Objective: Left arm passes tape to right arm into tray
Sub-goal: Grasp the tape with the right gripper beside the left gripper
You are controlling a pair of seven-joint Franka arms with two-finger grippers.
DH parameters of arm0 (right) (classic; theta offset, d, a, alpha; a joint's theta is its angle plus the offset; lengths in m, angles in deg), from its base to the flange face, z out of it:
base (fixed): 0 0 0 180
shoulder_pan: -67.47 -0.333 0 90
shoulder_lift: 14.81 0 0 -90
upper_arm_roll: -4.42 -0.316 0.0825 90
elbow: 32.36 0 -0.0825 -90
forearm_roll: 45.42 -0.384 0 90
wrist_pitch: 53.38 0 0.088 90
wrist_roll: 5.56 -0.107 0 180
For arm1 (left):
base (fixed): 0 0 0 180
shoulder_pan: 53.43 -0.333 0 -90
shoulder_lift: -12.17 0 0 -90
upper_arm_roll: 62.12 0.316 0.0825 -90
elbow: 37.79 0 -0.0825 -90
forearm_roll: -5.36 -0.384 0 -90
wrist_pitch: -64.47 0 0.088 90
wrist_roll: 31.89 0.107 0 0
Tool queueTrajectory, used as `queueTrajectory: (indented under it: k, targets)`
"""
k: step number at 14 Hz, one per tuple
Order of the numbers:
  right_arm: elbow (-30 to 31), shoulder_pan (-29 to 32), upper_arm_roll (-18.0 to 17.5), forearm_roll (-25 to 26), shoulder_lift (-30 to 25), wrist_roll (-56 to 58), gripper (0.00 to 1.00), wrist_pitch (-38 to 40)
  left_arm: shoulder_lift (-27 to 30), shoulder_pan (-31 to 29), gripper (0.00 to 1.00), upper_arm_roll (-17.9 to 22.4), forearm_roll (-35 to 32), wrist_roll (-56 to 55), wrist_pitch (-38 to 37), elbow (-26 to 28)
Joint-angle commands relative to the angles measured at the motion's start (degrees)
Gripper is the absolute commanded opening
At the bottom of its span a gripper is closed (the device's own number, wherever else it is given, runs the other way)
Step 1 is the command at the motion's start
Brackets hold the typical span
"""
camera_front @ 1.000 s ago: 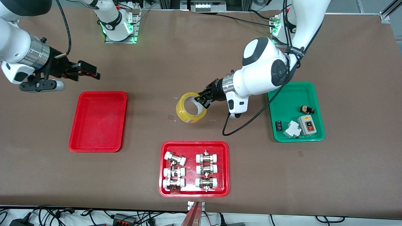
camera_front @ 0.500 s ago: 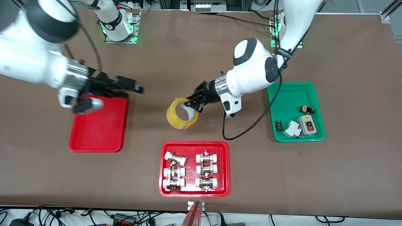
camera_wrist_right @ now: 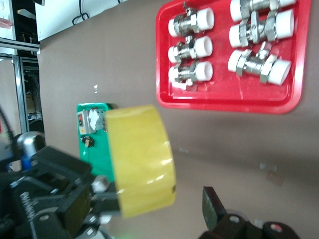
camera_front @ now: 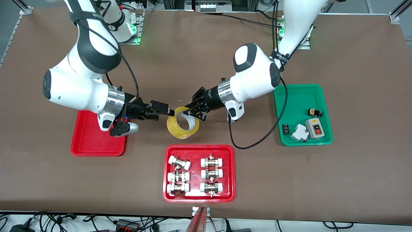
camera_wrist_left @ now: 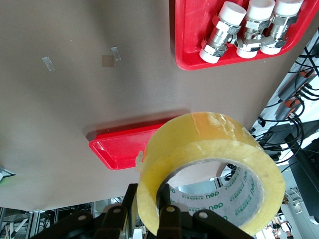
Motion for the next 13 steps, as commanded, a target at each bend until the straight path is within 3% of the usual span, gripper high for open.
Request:
queueTrajectory:
  k: [1, 6, 10, 12, 13]
  targets:
    - [-1.69, -0.28, -1.17, -1.58, 2.38, 2.35, 1.0, -3.31, -0.59, 0.15, 0.01, -0.03, 1.24, -0.27, 0.09, -1.99]
    - [-1.61, -0.19, -1.89, -1.58, 2.47, 2.17, 0.99, -4.91, -0.68, 0.42, 0.01, -0.03, 1.33, -0.8, 0.36, -2.08]
    - [-1.69, -0.19, -1.89, -1.58, 2.3, 2.35, 0.2, -4.99, -0.68, 0.24, 0.04, -0.03, 2.73, -1.06, 0.36, -2.25]
    - [-2.04, -0.19, -1.97, -1.58, 2.3, 1.65, 0.0, -4.91, -0.68, 0.24, 0.06, -0.03, 2.82, -1.15, 0.36, -2.25]
    - [-2.13, -0.19, -1.98, -1.66, 2.3, 1.73, 0.0, -4.91, -0.68, 0.42, 0.14, -0.03, 2.73, -1.06, 0.36, -2.25]
